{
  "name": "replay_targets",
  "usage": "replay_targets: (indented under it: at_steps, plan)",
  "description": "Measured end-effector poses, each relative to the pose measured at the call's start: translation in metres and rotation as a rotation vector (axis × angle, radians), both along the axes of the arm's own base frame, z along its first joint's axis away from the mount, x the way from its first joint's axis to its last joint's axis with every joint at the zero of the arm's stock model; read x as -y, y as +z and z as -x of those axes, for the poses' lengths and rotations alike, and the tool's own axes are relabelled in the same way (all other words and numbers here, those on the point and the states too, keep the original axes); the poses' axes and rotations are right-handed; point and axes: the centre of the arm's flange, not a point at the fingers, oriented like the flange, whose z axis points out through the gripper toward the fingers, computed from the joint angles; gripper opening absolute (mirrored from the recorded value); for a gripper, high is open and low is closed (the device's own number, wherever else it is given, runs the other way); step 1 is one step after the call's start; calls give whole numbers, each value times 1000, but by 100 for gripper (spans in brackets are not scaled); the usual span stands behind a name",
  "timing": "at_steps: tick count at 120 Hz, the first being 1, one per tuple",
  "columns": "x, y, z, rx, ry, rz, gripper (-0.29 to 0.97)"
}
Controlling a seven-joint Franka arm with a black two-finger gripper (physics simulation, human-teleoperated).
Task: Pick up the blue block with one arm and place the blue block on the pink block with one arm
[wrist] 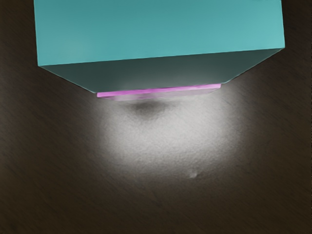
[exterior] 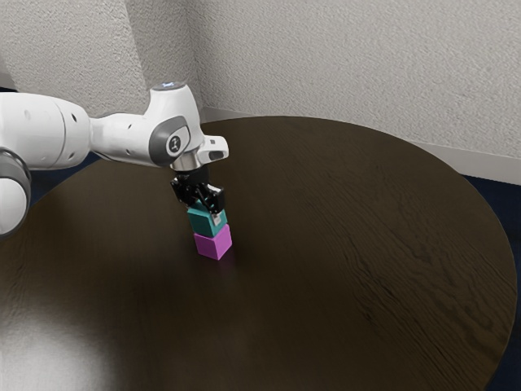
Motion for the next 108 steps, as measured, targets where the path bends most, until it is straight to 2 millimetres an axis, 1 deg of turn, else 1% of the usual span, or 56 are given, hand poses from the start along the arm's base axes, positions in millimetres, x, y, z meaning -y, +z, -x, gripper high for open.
replay_targets:
  at_steps: [2,14,25,43,52,57,60,66,71,73,78,80,87,99,108]
  plan:
    - [0,0,0,0,0,0,37]
    - [0,-1,0,-2,1,2,48]
    - [0,-1,0,-2,1,3,55]
    - [0,0,0,-1,0,4,62]
    - [-1,9,-2,11,0,3,63]
    - [-1,20,-3,24,-1,2,64]
    - [-1,30,-3,35,-1,1,65]
    - [-1,76,0,84,-3,-4,65]
    - [-4,127,9,131,1,-15,66]
    - [-8,144,14,140,6,-20,66]
    - [-22,171,26,142,29,-28,66]
    - [-27,179,31,137,36,-31,66]
    - [-35,189,41,101,45,-36,67]
    - [-41,193,53,40,51,-16,67]
    - [-45,193,59,6,51,-1,67]
